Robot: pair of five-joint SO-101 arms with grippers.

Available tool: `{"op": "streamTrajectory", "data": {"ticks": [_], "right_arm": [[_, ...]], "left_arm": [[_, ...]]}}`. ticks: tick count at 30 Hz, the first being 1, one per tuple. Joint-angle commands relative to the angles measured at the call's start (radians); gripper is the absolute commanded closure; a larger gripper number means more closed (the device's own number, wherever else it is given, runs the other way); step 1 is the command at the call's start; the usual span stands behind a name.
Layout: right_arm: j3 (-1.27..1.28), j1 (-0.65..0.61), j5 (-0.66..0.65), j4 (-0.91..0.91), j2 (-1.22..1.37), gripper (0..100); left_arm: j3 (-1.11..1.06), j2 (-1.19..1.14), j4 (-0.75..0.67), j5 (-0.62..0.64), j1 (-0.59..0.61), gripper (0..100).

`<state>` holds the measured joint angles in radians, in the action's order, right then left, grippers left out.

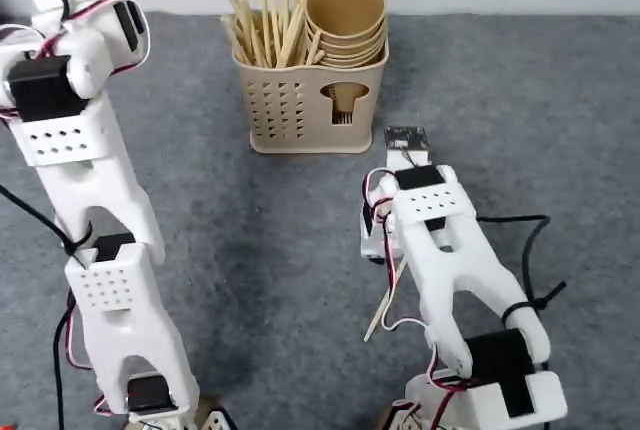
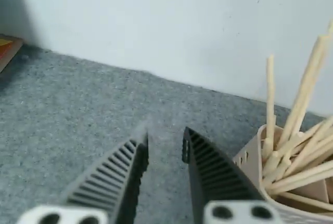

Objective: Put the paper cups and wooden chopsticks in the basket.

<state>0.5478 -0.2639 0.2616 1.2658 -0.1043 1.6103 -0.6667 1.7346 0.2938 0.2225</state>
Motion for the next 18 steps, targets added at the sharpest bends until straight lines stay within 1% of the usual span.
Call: {"op": "streamTrajectory", "data": {"ticks": [1, 7, 16, 18], "right_arm": [[0.005, 0.015, 0.009, -0.001, -0.056, 73.9], [0.034, 0.022, 0.008, -0.137, -0.008, 75.6], [0.048, 0.024, 0.009, -0.274, 0.154, 75.7], [0.048, 0.031, 0.009, -0.294, 0.18, 77.5]], "left_arm": [[0.067, 0.011, 0.021, -0.009, 0.005, 89], [0.067, 0.011, 0.021, -0.009, 0.002, 89], [0.067, 0.011, 0.021, -0.011, 0.008, 89], [0.067, 0.011, 0.021, -0.011, 0.008, 89]]}}
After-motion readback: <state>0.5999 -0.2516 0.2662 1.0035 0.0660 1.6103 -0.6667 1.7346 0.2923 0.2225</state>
